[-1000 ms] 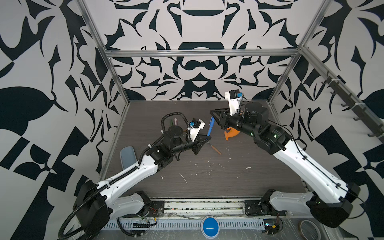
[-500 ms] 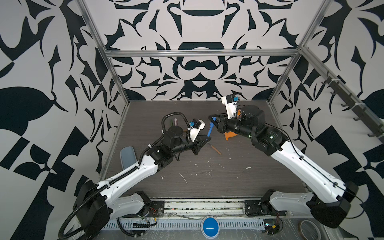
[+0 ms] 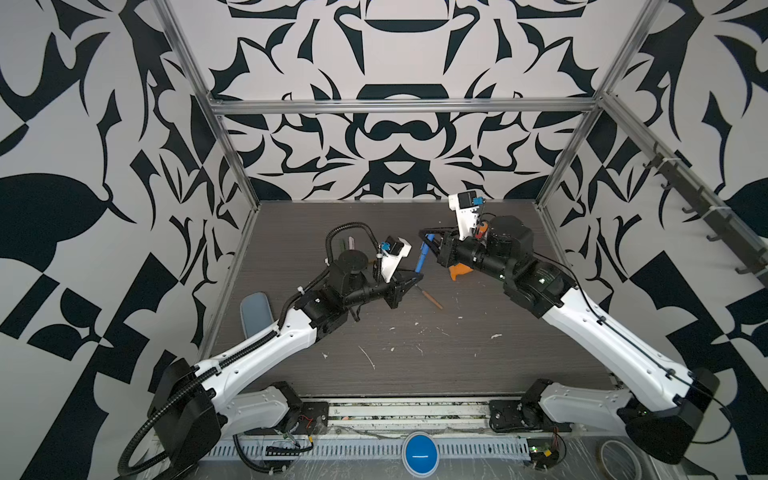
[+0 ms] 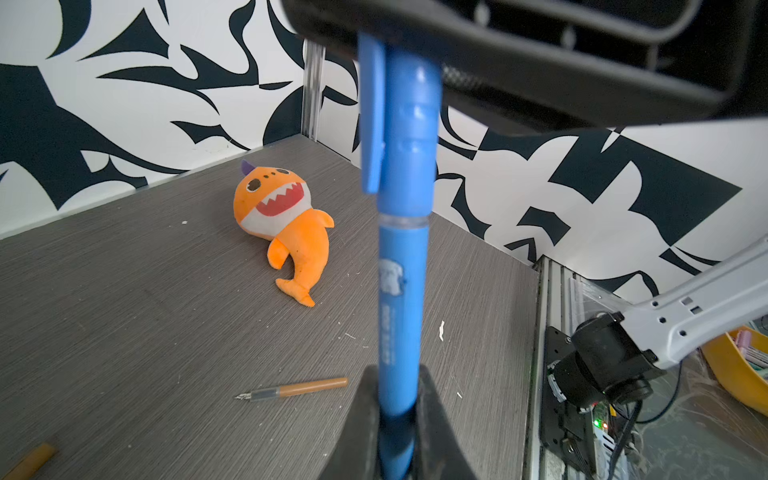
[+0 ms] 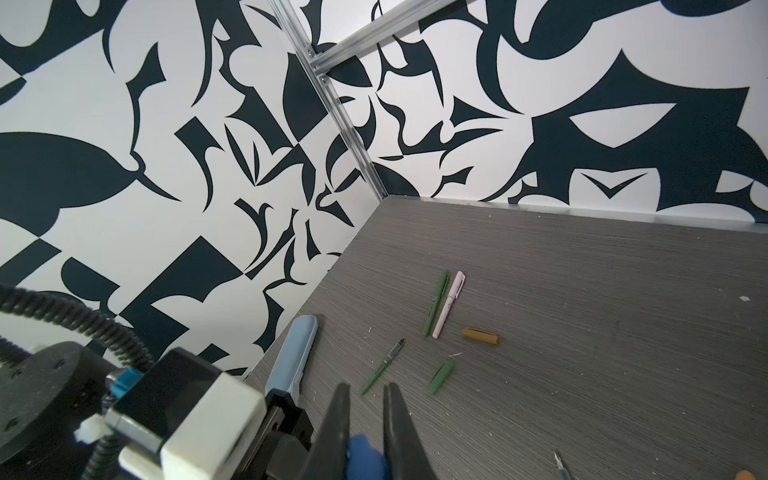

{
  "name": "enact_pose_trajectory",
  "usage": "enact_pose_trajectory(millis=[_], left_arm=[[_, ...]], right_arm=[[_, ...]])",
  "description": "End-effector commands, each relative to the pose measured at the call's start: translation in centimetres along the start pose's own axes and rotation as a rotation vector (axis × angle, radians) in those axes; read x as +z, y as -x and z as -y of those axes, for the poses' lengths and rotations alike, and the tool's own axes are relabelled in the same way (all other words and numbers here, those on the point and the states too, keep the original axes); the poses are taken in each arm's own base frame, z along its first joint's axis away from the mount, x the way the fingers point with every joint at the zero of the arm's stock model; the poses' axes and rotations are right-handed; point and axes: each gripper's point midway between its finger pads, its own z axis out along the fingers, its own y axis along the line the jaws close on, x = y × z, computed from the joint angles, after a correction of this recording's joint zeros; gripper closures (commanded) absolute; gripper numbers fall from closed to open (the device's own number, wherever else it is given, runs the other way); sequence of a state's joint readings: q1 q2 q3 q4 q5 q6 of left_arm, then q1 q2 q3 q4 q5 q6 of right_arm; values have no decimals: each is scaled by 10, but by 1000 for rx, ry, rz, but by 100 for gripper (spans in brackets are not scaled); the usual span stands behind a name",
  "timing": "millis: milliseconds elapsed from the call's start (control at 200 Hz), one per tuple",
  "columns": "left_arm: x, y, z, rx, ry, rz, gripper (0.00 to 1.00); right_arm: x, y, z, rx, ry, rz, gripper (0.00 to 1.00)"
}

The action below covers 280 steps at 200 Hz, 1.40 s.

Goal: Insert the pens into the pen caps
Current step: 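Withdraw the right gripper while the left holds the capped blue pen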

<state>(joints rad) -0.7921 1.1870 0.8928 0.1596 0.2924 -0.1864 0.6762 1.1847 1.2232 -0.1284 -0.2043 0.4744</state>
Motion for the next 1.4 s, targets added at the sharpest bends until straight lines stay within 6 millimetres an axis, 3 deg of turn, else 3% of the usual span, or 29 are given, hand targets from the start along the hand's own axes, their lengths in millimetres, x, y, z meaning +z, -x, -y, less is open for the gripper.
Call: enact_pose_trajectory(millis=[0, 350, 520, 590, 700, 825, 965, 1050, 1120, 1220, 1395], left_arm=[[-13, 92, 12, 65, -4, 261, 100], [-14, 137, 20, 113, -18, 360, 100], [-18, 148, 20, 124, -12, 398, 100], [-16, 143, 20, 120, -18, 381, 100], [-7, 118, 16, 102, -25, 300, 100], [-1, 67, 7, 57, -20, 180, 100], [2, -4, -11, -33, 29, 48, 100], [-2, -40, -22, -94, 73, 0, 100], [-8, -56, -30, -127, 113, -12, 100], [-16, -59, -46, -164, 202, -14, 100], [-22, -50, -94, -271, 377, -91, 100]], right_arm=[[6, -47, 2, 57, 34, -140, 97], [17, -109, 33, 147, -5, -237, 98], [19, -122, 39, 167, -18, -261, 98], [20, -122, 40, 170, -19, -261, 96], [17, -96, 32, 149, -17, -197, 89], [4, -39, 15, 90, -14, -61, 73], [-34, 24, -5, -45, -54, 77, 60], [-56, 38, -13, -92, -61, 124, 57], [-69, 38, -12, -102, -79, 134, 57], [-76, 26, 1, -106, -126, 135, 57], [-51, -31, 58, -85, -275, 56, 57]])
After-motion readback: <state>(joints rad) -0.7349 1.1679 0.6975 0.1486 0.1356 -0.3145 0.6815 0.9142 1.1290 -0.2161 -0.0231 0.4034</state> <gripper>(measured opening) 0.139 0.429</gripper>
